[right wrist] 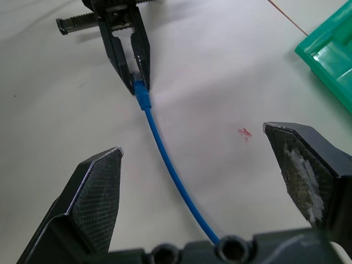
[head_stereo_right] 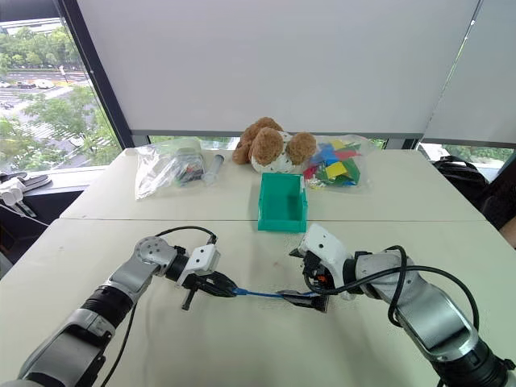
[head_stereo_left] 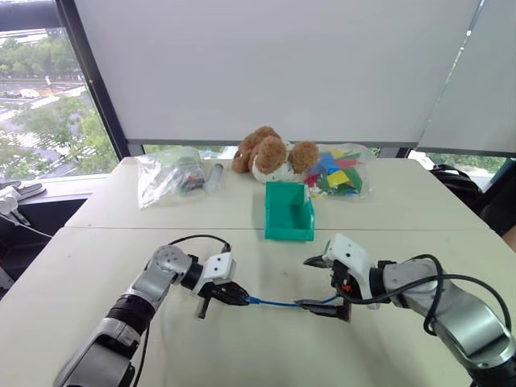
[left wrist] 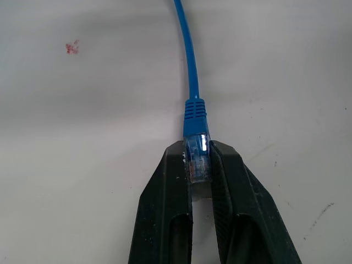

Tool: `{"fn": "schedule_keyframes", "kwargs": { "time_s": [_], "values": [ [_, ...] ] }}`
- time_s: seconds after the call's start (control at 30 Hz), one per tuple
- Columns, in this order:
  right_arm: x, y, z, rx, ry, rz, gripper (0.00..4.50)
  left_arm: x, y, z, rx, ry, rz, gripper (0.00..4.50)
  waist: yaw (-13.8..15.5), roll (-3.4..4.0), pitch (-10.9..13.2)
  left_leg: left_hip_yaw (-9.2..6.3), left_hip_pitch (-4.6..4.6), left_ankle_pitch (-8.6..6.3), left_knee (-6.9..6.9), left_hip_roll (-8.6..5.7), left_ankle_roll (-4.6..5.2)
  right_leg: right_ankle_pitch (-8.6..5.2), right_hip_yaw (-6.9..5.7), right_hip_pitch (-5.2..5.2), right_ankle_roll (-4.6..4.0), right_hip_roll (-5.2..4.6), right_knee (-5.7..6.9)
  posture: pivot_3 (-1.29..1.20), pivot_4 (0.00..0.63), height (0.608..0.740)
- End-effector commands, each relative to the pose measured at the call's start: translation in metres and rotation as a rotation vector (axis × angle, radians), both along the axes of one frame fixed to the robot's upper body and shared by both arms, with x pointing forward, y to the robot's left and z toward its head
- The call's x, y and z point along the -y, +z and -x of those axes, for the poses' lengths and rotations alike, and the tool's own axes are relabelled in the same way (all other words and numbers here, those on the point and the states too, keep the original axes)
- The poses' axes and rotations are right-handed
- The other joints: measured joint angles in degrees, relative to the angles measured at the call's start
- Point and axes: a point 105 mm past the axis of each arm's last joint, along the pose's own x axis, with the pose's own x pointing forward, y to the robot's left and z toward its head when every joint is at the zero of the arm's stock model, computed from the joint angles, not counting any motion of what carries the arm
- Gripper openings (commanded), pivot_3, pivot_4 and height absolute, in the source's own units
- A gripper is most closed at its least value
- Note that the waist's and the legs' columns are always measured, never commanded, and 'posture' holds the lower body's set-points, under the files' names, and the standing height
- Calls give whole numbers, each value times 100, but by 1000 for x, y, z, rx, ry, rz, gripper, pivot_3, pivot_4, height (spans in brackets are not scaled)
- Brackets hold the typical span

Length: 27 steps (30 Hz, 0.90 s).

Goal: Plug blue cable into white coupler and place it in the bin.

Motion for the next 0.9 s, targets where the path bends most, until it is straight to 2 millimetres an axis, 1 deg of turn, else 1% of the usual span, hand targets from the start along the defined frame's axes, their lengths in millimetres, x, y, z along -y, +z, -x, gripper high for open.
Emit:
{"fn": "schedule_keyframes", "kwargs": {
  "time_s": [0.03, 0.1, 0.17, 0.23, 0.3, 0.37, 0.43, 0.53, 0.63, 0.77, 0.9],
  "values": [
    [-7, 15, 8, -11, -32, -160, 4500, 7, 37, -16, 34, 69, 144, 33, 2, -1, 0, -1, 0, 0, 0, 1, 0, 0, 0, 1, 0, 0, 0, 0, 150, 740],
    [-6, 16, 10, -63, -89, -260, 4500, 16, 61, -26, 77, 105, 238, 33, 21, -5, 2, -4, -2, 0, 1, 1, 0, 0, -1, 0, 1, 1, 2, 0, 150, 740],
    [-6, 18, 11, -113, -135, -348, 4500, 22, 77, -33, 110, 132, 296, 33, 21, -6, 3, -15, -9, 0, 10, -1, 0, 1, -6, 1, 1, 0, 3, 0, 150, 740],
    [-10, 21, 15, -186, -168, -481, 4500, 30, 95, -38, 150, 149, 366, 33, 11, -7, 2, -13, -9, 0, 10, -3, 0, 1, -5, 3, 1, -2, 2, 0, 150, 740],
    [-12, 18, 15, -238, -223, -548, 4500, 38, 104, -38, 173, 151, 405, 33, 10, -5, 1, -14, -7, 0, 9, -3, 1, 1, -5, 4, 2, -1, 4, 0, 150, 740],
    [-13, 16, 3, -262, -317, -621, 4500, 42, 106, -36, 192, 143, 418, 33, -14, -4, 0, -14, -6, 0, 6, -2, 1, 1, -5, 2, 2, -1, 7, 0, 150, 740],
    [-11, 16, -18, -315, -450, -766, 4500, 45, 106, -36, 219, 146, 423, 33, -50, -2, 0, -12, -6, 0, 5, -1, 0, 1, -3, -3, 2, 2, 10, 0, 150, 740],
    [-13, 22, -32, -377, -514, -913, 4500, 48, 106, -37, 241, 151, 425, 33, -77, 2, 0, -12, -1, 3, 3, 0, -3, 2, -1, -9, 1, 7, 23, 0, 150, 740],
    [-15, 26, -42, -418, -540, -990, 4500, 50, 105, -37, 246, 149, 427, 33, -71, 3, 0, -14, -2, 2, 1, -2, -3, 2, -1, -8, 1, 8, 23, 0, 150, 740],
    [-21, 28, -47, -450, -542, -1017, 4500, 52, 104, -36, 252, 145, 425, 33, -61, 3, 0, -12, -3, 2, -1, -5, -2, 2, 0, -8, 2, 7, 20, 0, 150, 740],
    [-29, 29, -50, -471, -529, -1028, 4500, 51, 102, -33, 256, 143, 425, 33, -132, 3, 0, -11, -3, 2, -4, -4, -2, 1, 0, -8, 2, 9, 19, 0, 150, 740]
  ]
}}
